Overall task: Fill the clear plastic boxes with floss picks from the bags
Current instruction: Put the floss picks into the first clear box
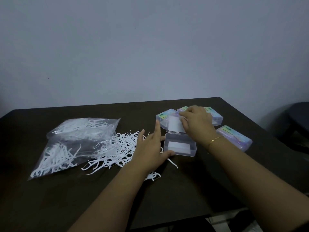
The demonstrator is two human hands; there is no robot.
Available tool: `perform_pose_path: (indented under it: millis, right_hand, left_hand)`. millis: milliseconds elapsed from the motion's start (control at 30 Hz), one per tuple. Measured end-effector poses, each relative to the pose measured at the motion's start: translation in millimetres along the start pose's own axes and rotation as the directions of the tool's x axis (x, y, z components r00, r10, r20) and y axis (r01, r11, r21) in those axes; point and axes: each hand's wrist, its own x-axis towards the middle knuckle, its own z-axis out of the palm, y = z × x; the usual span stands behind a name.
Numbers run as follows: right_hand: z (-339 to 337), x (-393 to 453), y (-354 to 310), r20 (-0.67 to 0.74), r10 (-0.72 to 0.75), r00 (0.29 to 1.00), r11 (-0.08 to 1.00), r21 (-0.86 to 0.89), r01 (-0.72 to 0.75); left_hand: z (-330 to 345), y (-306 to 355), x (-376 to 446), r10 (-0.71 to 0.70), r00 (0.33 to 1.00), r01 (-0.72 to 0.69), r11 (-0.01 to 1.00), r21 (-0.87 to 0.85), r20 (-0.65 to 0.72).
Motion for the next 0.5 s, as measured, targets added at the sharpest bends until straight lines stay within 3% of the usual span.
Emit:
perform_pose_path:
  millis: [167, 367, 500]
  right_hand:
    - [17.0, -0.2, -3.8, 0.262, -0.019, 0.965, 0.999, -0.044, 0.031]
    - [13.5, -12.6, -10.0, 0.161, 0.051, 0.986, 0.984, 0.163, -0.078]
    - [6.1, -33.9, -17.3, 0.007, 0.076, 0.997, 0.974, 0.212, -0.075]
  left_hand:
    - [-3.2, 3.6, -3.6, -0.004, 1.0, 0.002, 0.992, 0.124, 0.02]
    - [-12.1, 9.7, -13.0, 0.013, 1.0, -0.009, 0.988, 0.154, -0.021]
    - [-23.5, 9.7, -20.1, 0.023, 0.979, -0.015, 0.999, 0.038, -0.201]
